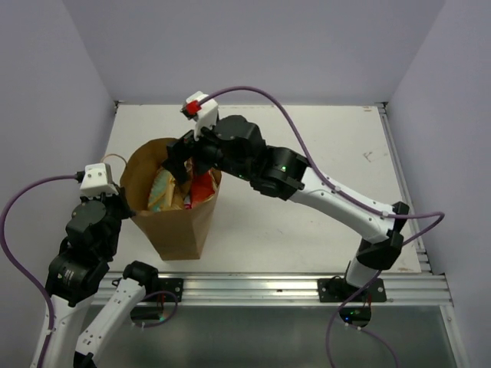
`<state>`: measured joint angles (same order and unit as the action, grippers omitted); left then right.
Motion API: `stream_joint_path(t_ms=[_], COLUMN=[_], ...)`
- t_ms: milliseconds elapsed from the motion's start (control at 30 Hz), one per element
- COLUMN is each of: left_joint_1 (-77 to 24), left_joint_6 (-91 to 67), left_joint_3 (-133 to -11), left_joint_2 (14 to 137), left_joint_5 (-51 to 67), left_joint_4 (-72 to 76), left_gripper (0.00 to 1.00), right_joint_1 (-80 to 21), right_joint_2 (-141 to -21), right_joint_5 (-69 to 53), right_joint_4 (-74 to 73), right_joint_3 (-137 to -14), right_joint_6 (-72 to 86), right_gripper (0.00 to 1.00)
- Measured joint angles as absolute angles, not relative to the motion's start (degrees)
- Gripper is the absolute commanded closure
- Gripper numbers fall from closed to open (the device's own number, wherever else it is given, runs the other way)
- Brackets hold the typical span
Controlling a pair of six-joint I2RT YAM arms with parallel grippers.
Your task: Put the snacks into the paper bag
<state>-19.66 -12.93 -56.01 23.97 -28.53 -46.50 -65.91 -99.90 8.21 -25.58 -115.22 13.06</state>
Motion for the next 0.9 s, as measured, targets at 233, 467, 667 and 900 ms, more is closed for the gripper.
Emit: stream_joint_path(t_ms=[233,467,667,900], left_joint_1=[-19.66,-19.66,-19.66,-19.66], left_joint_6=[-12.93,-12.93,-12.93,-12.93], left_joint_3=[-55.99,-55.79,-55.57,-55.53], left_joint_2=[23.99,24.16,24.43,24.47], left_joint_5=[-28.49,-27.57,-26.98,-26.76], left_joint_4=[-46.48,-45.89,-45.04,-44.93], left_gripper=[1.00,1.00,1.00,1.00], right_joint_1=[-65.95,-65.89,-65.89,-65.71], right_joint_2=[-84.36,-74.94,-77.28,-80.51], right_joint_5=[18.41,26.04,27.51,27.42], right_joint_4=[-28.12,-28.01,-27.64,-23.70], right_joint_3=[-103.79,-87.07,-83.85,-83.88], right_joint_6=[14.26,18.87,19.97,20.88], right_gripper=[0.02,0.06,0.10,0.17])
